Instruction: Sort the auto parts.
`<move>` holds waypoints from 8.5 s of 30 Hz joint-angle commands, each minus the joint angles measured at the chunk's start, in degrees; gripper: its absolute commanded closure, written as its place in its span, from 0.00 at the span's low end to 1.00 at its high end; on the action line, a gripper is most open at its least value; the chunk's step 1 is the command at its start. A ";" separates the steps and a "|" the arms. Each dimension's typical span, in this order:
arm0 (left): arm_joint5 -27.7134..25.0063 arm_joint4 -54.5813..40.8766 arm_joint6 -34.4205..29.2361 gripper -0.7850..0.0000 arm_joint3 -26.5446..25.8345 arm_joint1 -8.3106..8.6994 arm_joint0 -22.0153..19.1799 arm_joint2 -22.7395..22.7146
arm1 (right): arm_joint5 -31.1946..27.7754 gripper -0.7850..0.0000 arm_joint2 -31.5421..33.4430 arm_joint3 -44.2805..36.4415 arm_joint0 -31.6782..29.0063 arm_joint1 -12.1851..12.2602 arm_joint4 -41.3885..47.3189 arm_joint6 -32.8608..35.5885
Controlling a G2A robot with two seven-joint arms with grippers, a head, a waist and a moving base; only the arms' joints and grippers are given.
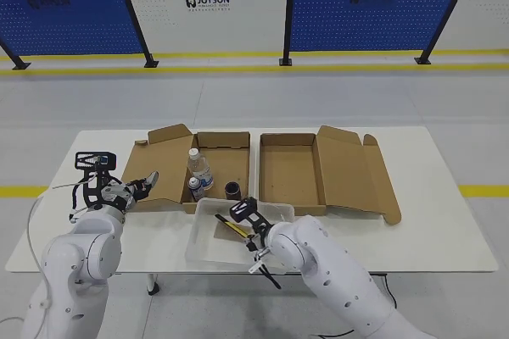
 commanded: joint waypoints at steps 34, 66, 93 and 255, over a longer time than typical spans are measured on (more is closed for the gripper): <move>0.00 0.00 0.00 0.00 0.00 0.00 0.00 0.00 | 6.18 1.00 8.75 -9.26 -8.36 1.00 11.85 -10.84; 0.00 0.00 0.00 0.00 0.00 0.00 0.00 0.00 | -3.73 0.63 0.59 -5.13 -0.11 0.91 -0.62 0.71; 0.00 0.00 0.00 0.00 0.00 0.00 0.00 0.00 | -14.42 0.12 -7.47 11.38 7.50 -1.61 -3.73 -0.28; 0.00 0.00 0.00 0.00 0.00 0.00 0.00 0.00 | 0.83 1.00 9.47 -8.20 -8.80 -0.08 10.51 -10.21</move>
